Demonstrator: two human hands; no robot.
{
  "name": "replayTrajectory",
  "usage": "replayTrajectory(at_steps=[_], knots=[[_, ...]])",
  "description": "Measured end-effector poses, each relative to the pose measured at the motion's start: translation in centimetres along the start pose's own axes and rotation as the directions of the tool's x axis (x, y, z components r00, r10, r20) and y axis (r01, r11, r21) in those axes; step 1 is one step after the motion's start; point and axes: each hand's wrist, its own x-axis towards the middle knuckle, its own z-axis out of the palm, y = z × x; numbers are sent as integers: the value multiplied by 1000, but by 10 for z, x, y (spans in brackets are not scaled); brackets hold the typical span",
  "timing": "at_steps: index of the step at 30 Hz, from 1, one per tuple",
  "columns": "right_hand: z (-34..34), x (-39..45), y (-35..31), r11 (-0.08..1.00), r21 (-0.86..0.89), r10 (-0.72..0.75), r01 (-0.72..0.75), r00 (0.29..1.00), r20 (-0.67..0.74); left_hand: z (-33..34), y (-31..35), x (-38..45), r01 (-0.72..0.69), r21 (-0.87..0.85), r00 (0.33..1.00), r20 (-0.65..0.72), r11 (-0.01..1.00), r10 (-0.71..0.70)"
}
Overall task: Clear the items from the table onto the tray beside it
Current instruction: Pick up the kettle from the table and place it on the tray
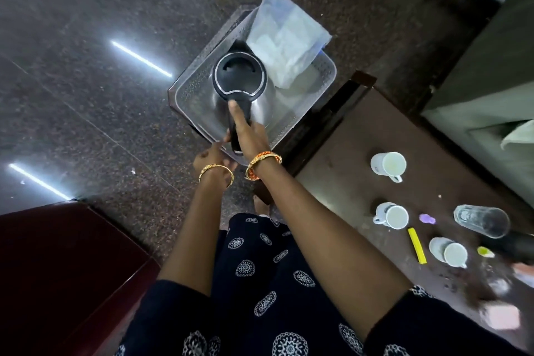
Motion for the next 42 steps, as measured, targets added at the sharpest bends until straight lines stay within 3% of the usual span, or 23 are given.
replayTrajectory(at_steps=[4, 9, 16, 18, 19, 20, 22, 23, 24, 26, 29, 33, 38, 42], knots=[[-16, -2, -2, 999, -23, -35, 32, 983, -182, 10, -16, 16, 37, 114, 992, 115, 993, -50], [-34, -8, -28, 983, -72, -185, 170, 922, -341, 9, -17, 29, 15, 145, 999, 38, 989, -21], [-105, -80, -38, 929, 9, -356, 369, 903, -242, 13, -31, 24, -111, 295, 991, 100, 949, 85], [-134, -98, -38, 917, 68, -372, 394, 902, -218, 20, -33, 15, -140, 351, 985, -46, 926, 167], [-147, -105, -35, 914, 78, -373, 397, 902, -217, 24, -34, 4, -200, 442, 950, -131, 874, 284], [-159, -113, -29, 917, 69, -369, 392, 902, -224, 27, -39, -9, -309, 547, 870, -167, 778, 463], [-181, -126, -13, 930, 31, -349, 368, 903, -249, 31, -52, -35, -619, 621, 609, -6, 481, 793], [-193, -132, -2, 938, 16, -331, 347, 905, -268, 36, -63, -49, -740, 580, 491, 120, 341, 863], [-206, -138, 9, 948, 8, -304, 319, 907, -290, 41, -77, -61, -818, 507, 434, 232, 273, 871], [-235, -148, 33, 970, 29, -218, 243, 910, -352, 55, -104, -85, -860, 415, 463, 395, 296, 793], [-285, -164, 70, 988, 78, -84, 133, 886, -457, 78, -154, -113, -824, 456, 555, 533, 336, 638], [-350, -186, 111, 982, 183, 64, 44, 836, -545, 107, -221, -138, -779, 582, 621, 668, 232, 411], [-426, -210, 153, 971, 235, 186, -39, 740, -646, 152, -301, -185, -809, 579, 588, 795, 101, 148], [-484, -229, 174, 954, 287, 263, -82, 683, -681, 181, -349, -225, -886, 464, 464, 886, 14, -30]])
